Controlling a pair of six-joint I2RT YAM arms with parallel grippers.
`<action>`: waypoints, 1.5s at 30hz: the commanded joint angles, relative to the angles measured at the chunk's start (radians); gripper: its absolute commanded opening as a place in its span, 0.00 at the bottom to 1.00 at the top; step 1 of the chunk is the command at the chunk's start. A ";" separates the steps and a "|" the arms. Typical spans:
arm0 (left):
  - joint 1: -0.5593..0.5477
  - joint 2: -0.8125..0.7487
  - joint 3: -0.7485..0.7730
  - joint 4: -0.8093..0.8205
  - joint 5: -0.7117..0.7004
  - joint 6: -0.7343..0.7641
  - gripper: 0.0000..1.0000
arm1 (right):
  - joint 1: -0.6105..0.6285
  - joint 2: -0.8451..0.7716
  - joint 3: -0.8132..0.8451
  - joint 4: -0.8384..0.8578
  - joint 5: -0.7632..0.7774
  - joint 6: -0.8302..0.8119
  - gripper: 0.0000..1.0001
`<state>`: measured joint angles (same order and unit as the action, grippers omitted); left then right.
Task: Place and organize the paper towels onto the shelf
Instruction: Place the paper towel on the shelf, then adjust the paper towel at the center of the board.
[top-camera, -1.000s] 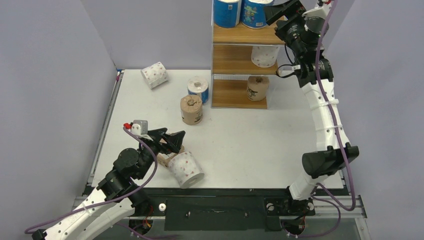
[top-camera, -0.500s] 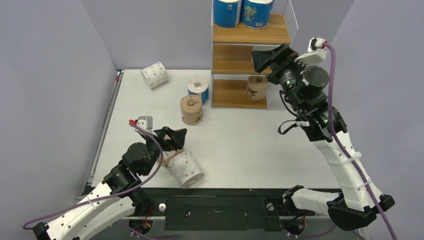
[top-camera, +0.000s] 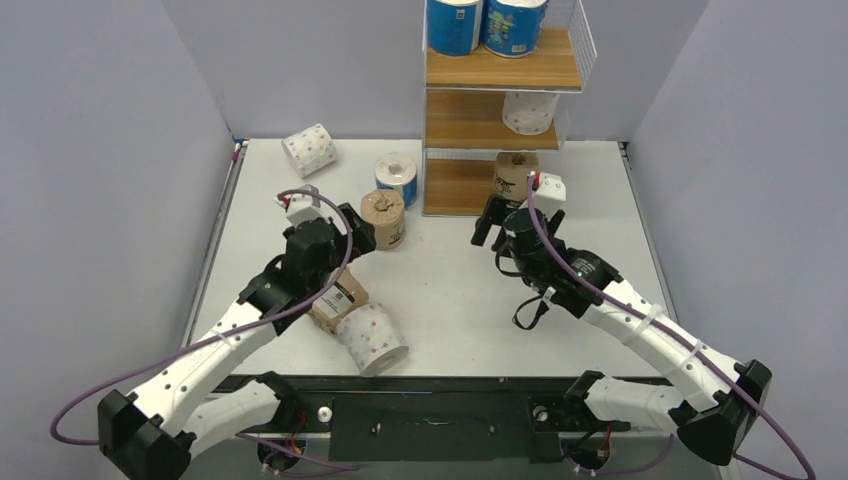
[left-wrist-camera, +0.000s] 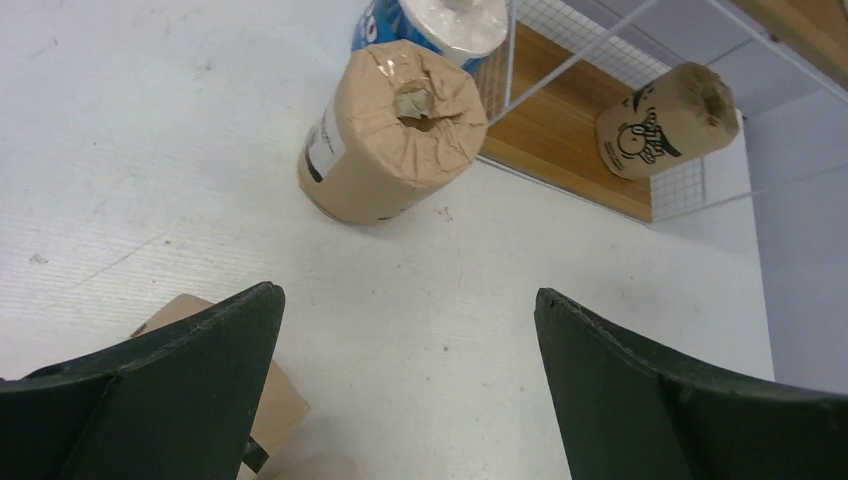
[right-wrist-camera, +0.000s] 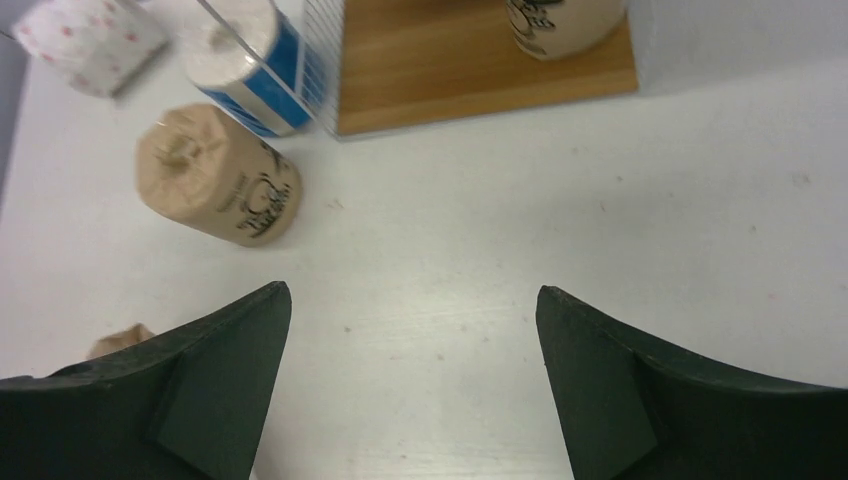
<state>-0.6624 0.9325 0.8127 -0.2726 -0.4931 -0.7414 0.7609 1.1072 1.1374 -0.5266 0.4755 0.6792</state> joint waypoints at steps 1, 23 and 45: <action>0.138 0.103 0.063 -0.039 0.238 -0.066 0.96 | 0.000 -0.103 -0.160 0.062 0.119 0.095 0.88; 0.320 0.585 0.375 -0.026 0.393 -0.130 0.96 | -0.085 -0.264 -0.572 0.285 -0.178 0.099 0.88; 0.170 0.025 0.079 -0.364 0.275 0.028 0.96 | -0.077 -0.033 -0.562 0.684 -0.721 0.291 0.87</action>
<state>-0.4911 1.0367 0.8909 -0.5636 -0.2268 -0.7284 0.6815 1.0748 0.5564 -0.0803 -0.1165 0.8146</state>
